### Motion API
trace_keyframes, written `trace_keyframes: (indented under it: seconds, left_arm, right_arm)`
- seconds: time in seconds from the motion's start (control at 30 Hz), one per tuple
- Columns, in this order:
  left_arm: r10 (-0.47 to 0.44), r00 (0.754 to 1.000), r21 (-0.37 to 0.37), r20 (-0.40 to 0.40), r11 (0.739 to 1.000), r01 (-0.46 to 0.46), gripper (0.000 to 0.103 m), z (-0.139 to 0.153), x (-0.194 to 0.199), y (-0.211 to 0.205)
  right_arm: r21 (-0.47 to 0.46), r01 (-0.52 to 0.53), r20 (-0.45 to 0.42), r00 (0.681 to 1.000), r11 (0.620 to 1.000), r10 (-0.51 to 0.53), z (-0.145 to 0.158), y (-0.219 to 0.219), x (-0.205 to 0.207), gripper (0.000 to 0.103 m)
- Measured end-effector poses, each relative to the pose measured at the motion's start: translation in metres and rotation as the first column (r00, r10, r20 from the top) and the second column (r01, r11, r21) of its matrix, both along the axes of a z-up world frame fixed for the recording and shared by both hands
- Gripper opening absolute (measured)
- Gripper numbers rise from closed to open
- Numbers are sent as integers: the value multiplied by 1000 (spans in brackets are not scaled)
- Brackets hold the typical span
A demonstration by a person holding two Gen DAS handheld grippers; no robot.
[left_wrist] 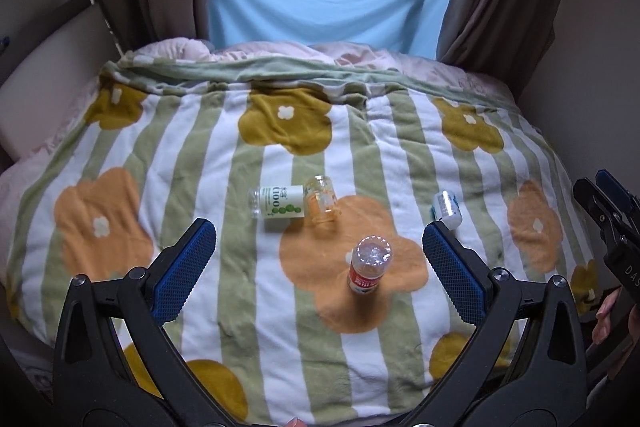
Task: Flip cup upside down
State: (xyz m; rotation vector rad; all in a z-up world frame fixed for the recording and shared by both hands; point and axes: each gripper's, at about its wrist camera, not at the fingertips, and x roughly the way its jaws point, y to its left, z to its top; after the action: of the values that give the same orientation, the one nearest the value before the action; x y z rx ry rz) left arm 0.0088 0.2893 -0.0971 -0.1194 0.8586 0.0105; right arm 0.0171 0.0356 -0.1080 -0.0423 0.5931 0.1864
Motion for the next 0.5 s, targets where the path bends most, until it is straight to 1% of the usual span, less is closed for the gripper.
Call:
trace_keyframes:
  seconds: [0.03,0.07,0.1,0.2,0.3,0.4,0.5]
  left_arm:
    - [-2,1000,10,17,1000,2,103,7,-4,-3]
    - [-4,1000,17,30,1000,3,103,13,-7,-5]
    - [-7,999,18,39,1000,6,103,17,-11,-8]
    - [-7,998,19,64,1000,6,103,24,-24,-15]
    - [-1,995,13,97,1000,0,103,27,-37,-20]
    - [4,992,21,126,1000,-7,103,32,-42,-21]
    - [2,991,29,133,1000,-6,103,35,-44,-24]
  right_arm:
    - [-1,10,0,1000,1000,-10,6,-4,-3,84]
    - [-1,19,-1,1000,1000,-19,11,-6,-5,94]
    - [-4,27,-5,1000,1000,-27,15,-8,-8,96]
    - [-8,52,8,999,999,-52,24,-12,-16,96]
    - [-21,69,30,997,997,-68,26,-14,-21,96]
    - [-27,67,52,996,997,-66,26,-16,-25,96]
    - [-24,73,45,996,997,-72,27,-20,-25,95]
